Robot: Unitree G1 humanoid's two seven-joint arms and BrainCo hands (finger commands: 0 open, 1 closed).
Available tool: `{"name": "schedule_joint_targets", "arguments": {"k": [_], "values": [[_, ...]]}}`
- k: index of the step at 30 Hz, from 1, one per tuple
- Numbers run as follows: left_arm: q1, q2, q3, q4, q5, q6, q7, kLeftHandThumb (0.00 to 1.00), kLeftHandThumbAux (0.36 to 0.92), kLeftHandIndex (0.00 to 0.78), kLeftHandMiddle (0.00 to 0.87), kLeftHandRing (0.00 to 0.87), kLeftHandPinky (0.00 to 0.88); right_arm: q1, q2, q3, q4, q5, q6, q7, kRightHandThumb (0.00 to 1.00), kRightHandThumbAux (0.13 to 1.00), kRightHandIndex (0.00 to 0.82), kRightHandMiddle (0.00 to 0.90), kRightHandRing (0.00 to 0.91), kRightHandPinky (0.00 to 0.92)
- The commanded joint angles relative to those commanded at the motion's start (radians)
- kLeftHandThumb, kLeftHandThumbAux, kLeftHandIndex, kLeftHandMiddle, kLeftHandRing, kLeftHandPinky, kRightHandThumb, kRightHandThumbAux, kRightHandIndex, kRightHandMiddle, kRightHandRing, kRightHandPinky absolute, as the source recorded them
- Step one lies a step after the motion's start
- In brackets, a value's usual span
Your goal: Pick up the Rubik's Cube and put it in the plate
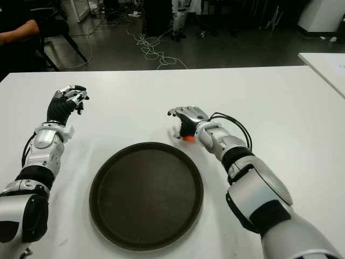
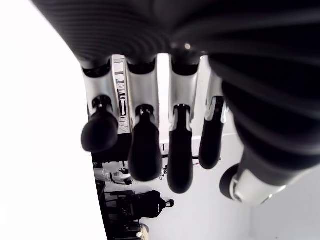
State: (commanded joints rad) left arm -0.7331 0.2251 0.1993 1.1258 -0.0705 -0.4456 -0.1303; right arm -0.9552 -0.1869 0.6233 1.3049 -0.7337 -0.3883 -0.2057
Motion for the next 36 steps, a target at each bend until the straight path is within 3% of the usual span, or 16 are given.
{"name": "schedule_joint_targets", "arguments": {"k": [36], "values": [[0.004,-0.002,0.002,-0.008,-0.006,0.005,0.0,0.836,0.669,0.407,0.549,0.688,0.741,0.004,-0.009,-0.003,-0.01,0.002,-0.009,-0.063,0.691,0.74,0.414,0.57,0.605,0.631]]}}
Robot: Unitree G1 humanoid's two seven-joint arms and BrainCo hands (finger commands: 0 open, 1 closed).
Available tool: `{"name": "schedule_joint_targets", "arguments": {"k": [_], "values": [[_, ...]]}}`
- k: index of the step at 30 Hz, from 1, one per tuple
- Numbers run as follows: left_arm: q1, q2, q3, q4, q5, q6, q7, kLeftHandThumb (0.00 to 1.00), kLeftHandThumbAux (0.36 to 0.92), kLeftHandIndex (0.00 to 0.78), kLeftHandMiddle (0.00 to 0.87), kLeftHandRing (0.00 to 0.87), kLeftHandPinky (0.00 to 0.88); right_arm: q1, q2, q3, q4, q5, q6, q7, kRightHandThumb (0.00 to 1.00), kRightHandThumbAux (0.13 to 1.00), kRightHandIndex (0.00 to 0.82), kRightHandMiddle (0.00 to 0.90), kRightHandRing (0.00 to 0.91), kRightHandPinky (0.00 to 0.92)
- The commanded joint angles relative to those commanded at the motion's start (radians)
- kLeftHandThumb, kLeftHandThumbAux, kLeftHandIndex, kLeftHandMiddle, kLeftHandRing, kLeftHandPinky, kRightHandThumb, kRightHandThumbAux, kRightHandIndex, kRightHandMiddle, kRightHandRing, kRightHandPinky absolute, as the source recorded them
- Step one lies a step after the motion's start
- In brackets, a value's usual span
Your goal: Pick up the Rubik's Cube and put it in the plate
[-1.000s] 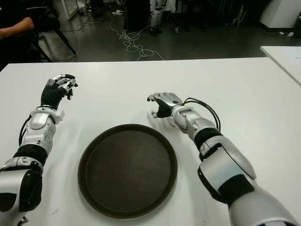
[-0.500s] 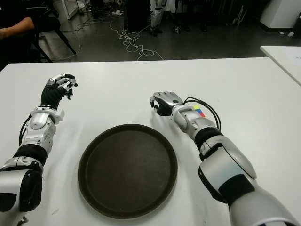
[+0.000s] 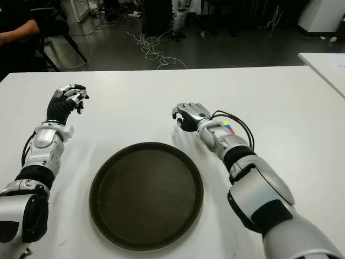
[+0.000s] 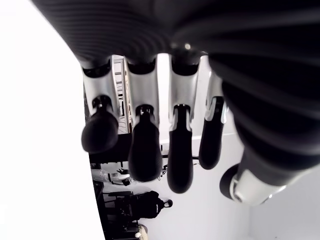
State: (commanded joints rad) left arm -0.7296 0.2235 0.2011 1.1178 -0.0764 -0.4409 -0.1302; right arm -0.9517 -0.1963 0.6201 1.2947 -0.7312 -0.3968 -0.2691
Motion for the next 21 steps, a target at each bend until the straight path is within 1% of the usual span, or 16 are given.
{"name": "schedule_joint_targets", "arguments": {"k": [7,16,19,21], "values": [[0.001,0.0,-0.002,-0.001,0.002,0.003,0.0,0.836,0.669,0.408,0.552,0.696,0.748,-0.001,-0.003,0.0,0.0,-0.001,-0.006,-0.004,0.692,0.739,0.416,0.595,0.63,0.669],[0.002,-0.002,-0.005,-0.005,0.006,0.004,0.008,0.836,0.67,0.407,0.558,0.702,0.749,-0.002,-0.011,-0.006,-0.004,0.002,-0.02,-0.045,0.692,0.738,0.418,0.636,0.669,0.696],[0.003,-0.003,-0.006,-0.007,0.007,0.002,0.009,0.836,0.67,0.407,0.557,0.701,0.749,-0.004,-0.017,-0.015,-0.008,0.01,-0.028,-0.061,0.692,0.738,0.417,0.613,0.645,0.662],[0.003,-0.003,-0.006,-0.008,0.007,0.002,0.01,0.836,0.669,0.408,0.556,0.701,0.749,-0.007,-0.024,-0.027,-0.013,0.02,-0.037,-0.072,0.693,0.739,0.414,0.569,0.592,0.609]]}}
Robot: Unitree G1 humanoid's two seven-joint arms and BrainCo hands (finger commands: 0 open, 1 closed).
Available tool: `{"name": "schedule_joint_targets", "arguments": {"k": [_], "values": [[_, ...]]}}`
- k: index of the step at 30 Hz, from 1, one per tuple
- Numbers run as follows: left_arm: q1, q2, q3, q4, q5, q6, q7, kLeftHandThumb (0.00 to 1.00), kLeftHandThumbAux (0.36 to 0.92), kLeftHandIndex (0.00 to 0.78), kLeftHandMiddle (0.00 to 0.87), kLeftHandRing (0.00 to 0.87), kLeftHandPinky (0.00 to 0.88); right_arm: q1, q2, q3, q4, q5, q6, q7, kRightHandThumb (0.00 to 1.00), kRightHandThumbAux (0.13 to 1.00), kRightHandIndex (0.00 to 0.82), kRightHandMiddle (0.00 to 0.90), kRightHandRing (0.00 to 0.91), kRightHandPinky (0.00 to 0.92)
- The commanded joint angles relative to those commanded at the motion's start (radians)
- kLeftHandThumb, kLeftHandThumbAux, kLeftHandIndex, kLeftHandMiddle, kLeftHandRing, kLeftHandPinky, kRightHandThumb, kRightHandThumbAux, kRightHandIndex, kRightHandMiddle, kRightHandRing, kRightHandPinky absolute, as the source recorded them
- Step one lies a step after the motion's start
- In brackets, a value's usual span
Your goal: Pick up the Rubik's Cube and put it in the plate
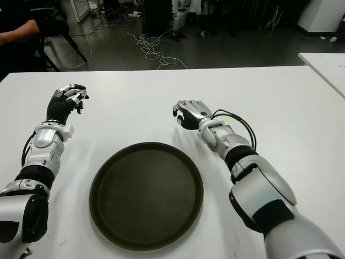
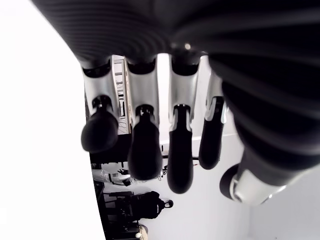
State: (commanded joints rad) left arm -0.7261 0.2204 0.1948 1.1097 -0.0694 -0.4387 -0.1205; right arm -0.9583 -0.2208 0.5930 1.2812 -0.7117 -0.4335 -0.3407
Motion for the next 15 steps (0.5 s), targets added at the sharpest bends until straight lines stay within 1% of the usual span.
{"name": "schedule_joint_targets", "arguments": {"k": [1,2,4,5,6,7,8,9,10,11,12,15], "values": [[0.0,0.0,0.0,-0.001,0.0,0.0,0.001,0.836,0.669,0.408,0.555,0.701,0.749,-0.005,-0.01,-0.014,-0.007,0.012,-0.01,-0.005,0.692,0.74,0.413,0.547,0.569,0.589],[0.0,-0.001,-0.001,-0.001,0.0,0.0,0.002,0.836,0.669,0.408,0.555,0.7,0.749,-0.008,-0.016,-0.024,-0.011,0.019,-0.017,-0.007,0.689,0.742,0.408,0.476,0.499,0.526],[0.0,-0.001,-0.001,-0.002,0.001,0.001,0.003,0.837,0.669,0.407,0.554,0.699,0.747,-0.016,-0.03,-0.048,-0.019,0.035,-0.031,-0.006,0.682,0.745,0.401,0.376,0.401,0.433],[-0.001,-0.001,-0.001,-0.002,0.0,0.001,0.004,0.837,0.669,0.407,0.554,0.699,0.747,-0.02,-0.034,-0.06,-0.02,0.042,-0.035,-0.006,0.68,0.745,0.4,0.357,0.382,0.414],[-0.001,-0.001,-0.001,-0.002,0.0,0.002,0.004,0.836,0.669,0.406,0.553,0.696,0.744,-0.023,-0.037,-0.069,-0.022,0.047,-0.037,-0.006,0.674,0.746,0.397,0.308,0.334,0.36],[-0.002,0.0,-0.001,0.0,0.0,0.003,0.004,0.836,0.669,0.406,0.552,0.695,0.743,-0.025,-0.057,-0.085,-0.031,0.058,-0.051,-0.005,0.672,0.747,0.397,0.291,0.317,0.341],[-0.003,0.0,-0.001,0.001,0.0,0.004,0.003,0.836,0.67,0.405,0.552,0.694,0.743,-0.027,-0.072,-0.098,-0.037,0.066,-0.06,-0.005,0.43,0.76,0.292,0.24,0.263,0.272],[-0.004,0.001,-0.001,0.002,0.0,0.005,0.003,0.836,0.67,0.405,0.551,0.693,0.744,-0.023,-0.09,-0.111,-0.051,0.073,-0.073,-0.006,0.275,0.77,0.225,0.208,0.228,0.227],[-0.004,0.001,-0.001,0.003,0.0,0.006,0.002,0.836,0.67,0.405,0.551,0.693,0.744,-0.02,-0.101,-0.119,-0.06,0.077,-0.081,-0.007,0.22,0.762,0.198,0.195,0.213,0.209],[-0.005,0.002,-0.001,0.005,0.0,0.006,0.001,0.836,0.67,0.405,0.55,0.692,0.744,-0.011,-0.112,-0.127,-0.078,0.081,-0.087,-0.009,0.14,0.75,0.161,0.176,0.191,0.184],[-0.005,0.002,-0.001,0.006,-0.001,0.006,0.0,0.836,0.67,0.405,0.549,0.692,0.744,-0.005,-0.118,-0.133,-0.091,0.084,-0.091,-0.009,0.09,0.727,0.133,0.158,0.169,0.157],[-0.006,0.004,0.0,0.01,-0.002,0.003,-0.002,0.836,0.669,0.407,0.549,0.69,0.74,0.029,-0.143,-0.155,-0.156,0.093,-0.102,-0.008,0.029,0.682,0.094,0.13,0.133,0.11]]}}
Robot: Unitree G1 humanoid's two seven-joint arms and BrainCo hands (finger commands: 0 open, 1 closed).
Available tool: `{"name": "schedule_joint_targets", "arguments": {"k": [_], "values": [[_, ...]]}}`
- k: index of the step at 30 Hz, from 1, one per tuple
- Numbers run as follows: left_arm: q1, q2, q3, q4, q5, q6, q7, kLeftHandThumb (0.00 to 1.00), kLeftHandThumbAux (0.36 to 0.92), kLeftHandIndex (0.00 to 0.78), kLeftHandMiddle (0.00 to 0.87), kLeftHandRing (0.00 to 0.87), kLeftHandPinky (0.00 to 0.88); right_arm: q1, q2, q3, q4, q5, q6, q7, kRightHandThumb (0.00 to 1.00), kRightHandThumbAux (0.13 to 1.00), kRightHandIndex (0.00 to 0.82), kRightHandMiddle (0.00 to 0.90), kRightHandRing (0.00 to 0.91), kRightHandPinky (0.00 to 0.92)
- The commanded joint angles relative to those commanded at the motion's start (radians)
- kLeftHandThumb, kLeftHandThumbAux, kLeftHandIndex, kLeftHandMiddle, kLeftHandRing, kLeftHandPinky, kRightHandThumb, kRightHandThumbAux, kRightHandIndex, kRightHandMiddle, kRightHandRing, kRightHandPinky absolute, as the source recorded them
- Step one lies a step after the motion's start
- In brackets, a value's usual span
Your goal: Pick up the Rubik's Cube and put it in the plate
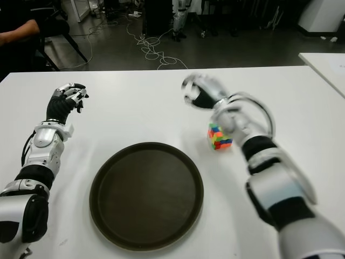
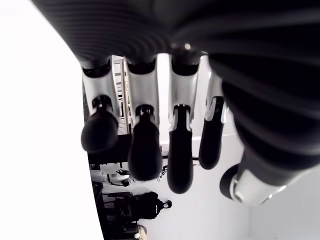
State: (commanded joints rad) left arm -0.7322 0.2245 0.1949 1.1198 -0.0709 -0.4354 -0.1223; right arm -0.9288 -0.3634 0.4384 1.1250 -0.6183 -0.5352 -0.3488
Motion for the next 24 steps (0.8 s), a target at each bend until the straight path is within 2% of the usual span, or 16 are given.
{"name": "schedule_joint_targets", "arguments": {"k": [7,11,17,24], "values": [[-0.001,0.004,-0.003,0.004,0.004,-0.003,-0.005,0.837,0.668,0.411,0.551,0.694,0.747,0.107,-0.045,-0.043,-0.166,0.025,0.024,0.023,0.001,0.634,0.044,0.068,0.053,0.028],[-0.003,0.007,-0.005,0.009,0.006,-0.001,-0.006,0.836,0.668,0.41,0.548,0.691,0.742,0.15,-0.071,-0.069,-0.205,0.042,0.033,0.049,0.0,0.614,0.031,0.044,0.023,0.007],[-0.004,0.008,-0.004,0.012,0.004,-0.001,-0.011,0.835,0.669,0.406,0.544,0.687,0.741,0.195,-0.09,-0.107,-0.251,0.065,0.023,0.059,0.0,0.591,0.033,0.044,0.028,0.011],[-0.002,0.009,-0.004,0.013,0.005,-0.01,-0.017,0.836,0.668,0.409,0.547,0.694,0.747,0.29,-0.121,-0.163,-0.357,0.11,-0.002,0.085,0.0,0.586,0.057,0.073,0.059,0.039]]}}
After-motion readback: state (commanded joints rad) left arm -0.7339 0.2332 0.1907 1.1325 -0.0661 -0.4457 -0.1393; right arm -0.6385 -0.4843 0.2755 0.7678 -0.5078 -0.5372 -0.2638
